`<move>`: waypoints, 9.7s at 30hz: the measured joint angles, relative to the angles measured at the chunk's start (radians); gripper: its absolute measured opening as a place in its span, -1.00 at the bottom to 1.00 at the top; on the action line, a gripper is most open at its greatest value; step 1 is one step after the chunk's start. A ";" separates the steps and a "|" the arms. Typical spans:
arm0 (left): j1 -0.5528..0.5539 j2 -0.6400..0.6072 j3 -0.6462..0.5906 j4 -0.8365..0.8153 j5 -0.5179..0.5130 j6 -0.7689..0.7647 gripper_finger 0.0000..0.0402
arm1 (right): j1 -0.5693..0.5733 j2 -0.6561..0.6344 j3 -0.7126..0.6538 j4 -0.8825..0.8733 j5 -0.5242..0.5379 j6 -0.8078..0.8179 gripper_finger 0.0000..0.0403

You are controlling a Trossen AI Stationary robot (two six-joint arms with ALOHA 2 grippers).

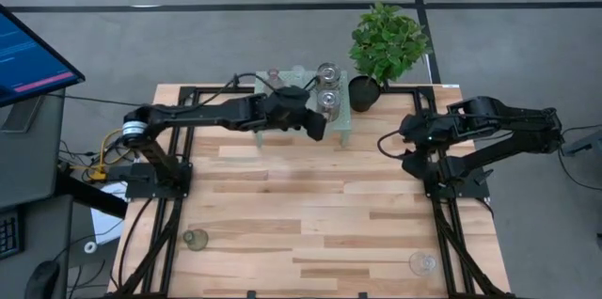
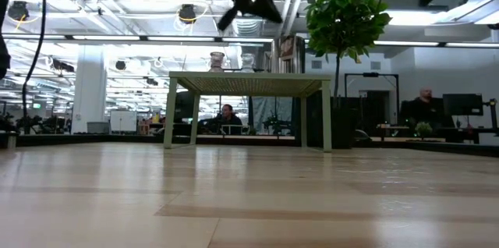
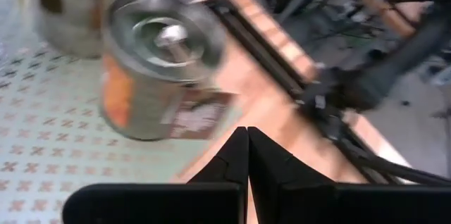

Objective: Pick & Place candle stick holders
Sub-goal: Put the scented candle on the shelf, then put the transparent vase on the shelf

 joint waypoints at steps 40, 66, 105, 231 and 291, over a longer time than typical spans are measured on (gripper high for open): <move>-0.163 -0.498 0.000 -0.296 -0.157 0.136 -0.72 | 0.768 0.183 -0.378 0.444 -0.446 0.726 0.27; -0.162 -0.498 0.000 -0.295 -0.157 0.128 -0.65 | 0.891 0.183 -0.613 0.739 -0.412 0.809 0.27; -0.162 -0.498 0.000 -0.291 -0.157 0.121 -0.67 | 0.374 0.183 -0.337 0.325 -0.356 0.246 -0.95; -0.147 -0.524 0.000 -0.272 -0.216 0.166 -0.67 | -0.407 1.049 0.971 0.302 0.048 -0.871 -0.29; -0.151 -0.536 0.001 -0.481 -0.172 0.023 -0.67 | -0.329 0.934 1.012 0.114 -0.051 -0.945 -1.00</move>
